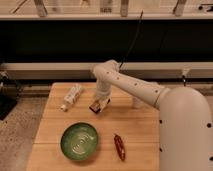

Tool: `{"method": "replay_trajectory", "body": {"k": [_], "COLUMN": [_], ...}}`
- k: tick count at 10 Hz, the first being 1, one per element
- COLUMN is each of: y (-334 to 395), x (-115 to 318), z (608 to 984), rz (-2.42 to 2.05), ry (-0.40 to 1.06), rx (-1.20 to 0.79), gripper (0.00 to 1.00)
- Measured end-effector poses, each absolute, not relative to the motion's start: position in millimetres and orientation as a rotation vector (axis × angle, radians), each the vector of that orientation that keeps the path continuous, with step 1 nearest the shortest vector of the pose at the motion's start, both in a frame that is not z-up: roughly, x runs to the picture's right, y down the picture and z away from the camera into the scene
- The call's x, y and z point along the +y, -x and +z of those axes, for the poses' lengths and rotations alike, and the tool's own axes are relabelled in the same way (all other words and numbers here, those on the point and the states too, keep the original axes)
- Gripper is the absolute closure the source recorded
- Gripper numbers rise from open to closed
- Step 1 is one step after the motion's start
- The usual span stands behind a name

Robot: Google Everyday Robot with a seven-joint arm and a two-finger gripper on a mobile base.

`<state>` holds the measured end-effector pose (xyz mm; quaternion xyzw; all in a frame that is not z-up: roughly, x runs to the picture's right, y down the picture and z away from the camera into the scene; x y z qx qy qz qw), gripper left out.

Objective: Place the eraser on the white sponge

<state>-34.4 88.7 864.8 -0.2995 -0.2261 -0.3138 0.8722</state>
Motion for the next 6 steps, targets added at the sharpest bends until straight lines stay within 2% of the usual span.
{"method": "replay_trajectory", "body": {"k": [4,6], "y": [40.7,41.8], "x": [81.1,79.5], "z": [874.6,880.5], "rz": [-0.653,-0.653], "ry": [0.597,0.587], "rx": [-0.479,-0.469], "gripper": [0.99,0.82]}}
